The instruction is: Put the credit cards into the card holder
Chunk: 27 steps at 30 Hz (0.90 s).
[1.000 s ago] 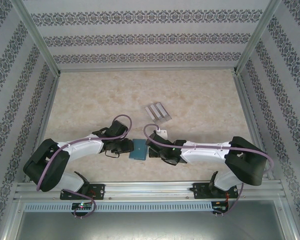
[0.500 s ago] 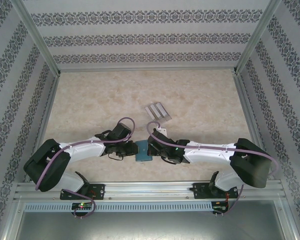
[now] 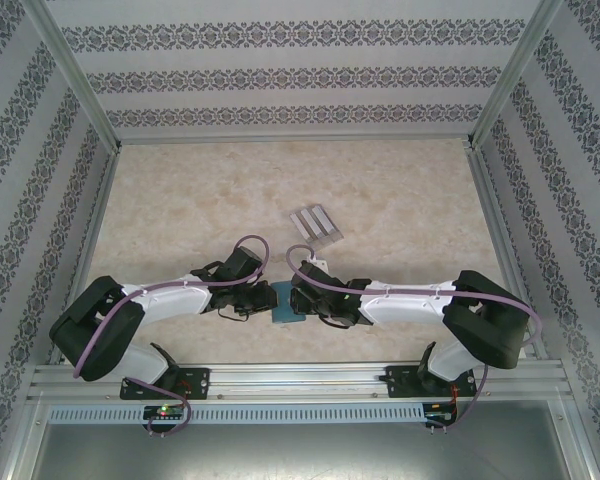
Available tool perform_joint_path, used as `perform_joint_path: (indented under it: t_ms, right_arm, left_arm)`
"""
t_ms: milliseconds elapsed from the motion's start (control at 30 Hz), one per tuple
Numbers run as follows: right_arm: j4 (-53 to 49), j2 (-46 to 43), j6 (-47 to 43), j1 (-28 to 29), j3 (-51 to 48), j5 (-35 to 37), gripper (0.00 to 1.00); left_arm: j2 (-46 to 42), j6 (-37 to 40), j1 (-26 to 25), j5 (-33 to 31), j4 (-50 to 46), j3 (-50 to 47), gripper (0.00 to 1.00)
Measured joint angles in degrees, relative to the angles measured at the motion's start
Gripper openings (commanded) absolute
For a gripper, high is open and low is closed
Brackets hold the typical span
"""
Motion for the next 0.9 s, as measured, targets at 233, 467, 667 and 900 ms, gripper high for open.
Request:
perform_joint_path:
  t_ms: [233, 467, 667, 900]
  right_arm:
    - [-0.07, -0.07, 0.11, 0.00, 0.00, -0.04, 0.25]
    - [-0.26, -1.90, 0.44, 0.00, -0.13, 0.02, 0.27]
    - [-0.46, -2.82, 0.31, 0.02, -0.98, 0.24, 0.15]
    - [-0.50, -2.82, 0.55, 0.02, -1.84, 0.17, 0.28]
  left_arm:
    - [0.46, 0.00, 0.00, 0.22, 0.33, 0.04, 0.20]
    - [1.07, 0.00, 0.00, 0.76, 0.83, 0.26, 0.20]
    - [1.16, 0.00, 0.00, 0.87, 0.98, 0.26, 0.19]
    - [1.25, 0.00, 0.00, 0.87, 1.01, 0.26, 0.19]
